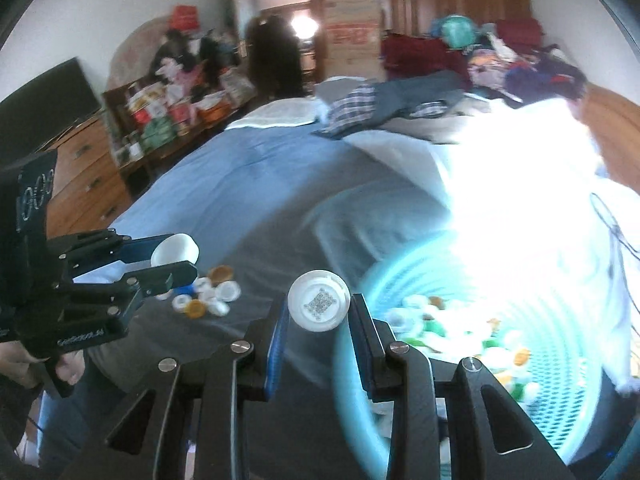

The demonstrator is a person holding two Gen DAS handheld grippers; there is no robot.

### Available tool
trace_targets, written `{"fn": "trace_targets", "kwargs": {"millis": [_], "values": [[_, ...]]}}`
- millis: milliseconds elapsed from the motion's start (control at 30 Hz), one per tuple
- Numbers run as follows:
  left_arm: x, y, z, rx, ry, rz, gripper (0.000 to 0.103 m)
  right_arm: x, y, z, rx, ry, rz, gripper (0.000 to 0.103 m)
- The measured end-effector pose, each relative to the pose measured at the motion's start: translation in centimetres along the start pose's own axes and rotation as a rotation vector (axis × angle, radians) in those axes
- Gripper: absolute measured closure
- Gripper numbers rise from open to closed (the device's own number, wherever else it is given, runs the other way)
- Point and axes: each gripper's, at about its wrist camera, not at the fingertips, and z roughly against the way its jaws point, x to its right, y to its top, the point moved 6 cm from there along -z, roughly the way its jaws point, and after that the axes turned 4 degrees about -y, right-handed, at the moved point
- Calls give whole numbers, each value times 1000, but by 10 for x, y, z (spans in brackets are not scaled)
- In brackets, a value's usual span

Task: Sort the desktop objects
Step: 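Carry both caps over the teal basket and open both tools, then move both open tools back toward the caps on the blanket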

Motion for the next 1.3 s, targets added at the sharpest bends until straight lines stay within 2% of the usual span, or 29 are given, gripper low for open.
{"fn": "trace_targets", "kwargs": {"millis": [267, 400, 600, 733, 933, 967, 1000, 1033, 1067, 1100, 1200, 1300], "values": [[62, 47, -42, -25, -84, -82, 69, 75, -2, 19, -1, -85, -76, 69], [90, 66, -62, -69, -116, -138, 69, 104, -5, 20, -32, -105, -99, 69], [117, 65, -109, -275, -142, -185, 69, 140, -16, 4, -149, -69, -168, 69], [126, 53, -122, -329, -142, -197, 69, 152, -23, -2, -168, -61, -180, 69], [128, 47, -124, -335, -160, -169, 69, 143, -34, 1, -162, -60, -186, 69], [128, 47, -124, -335, -165, -166, 66, 145, -33, 1, -159, -61, -186, 68], [127, 47, -122, -330, -162, -169, 62, 145, -33, 2, -154, -67, -187, 65], [127, 48, -120, -320, -156, -169, 53, 146, -32, 4, -147, -75, -188, 53], [125, 49, -119, -313, -156, -165, 49, 147, -32, 5, -139, -83, -191, 40], [125, 49, -117, -307, -159, -161, 49, 147, -32, 6, -133, -90, -192, 36], [114, 49, -107, -274, -143, -147, 49, 142, -31, 9, -120, -96, -185, 35], [86, 40, -79, -182, -107, -114, 49, 126, -27, 16, -67, -74, -170, 35]]}}
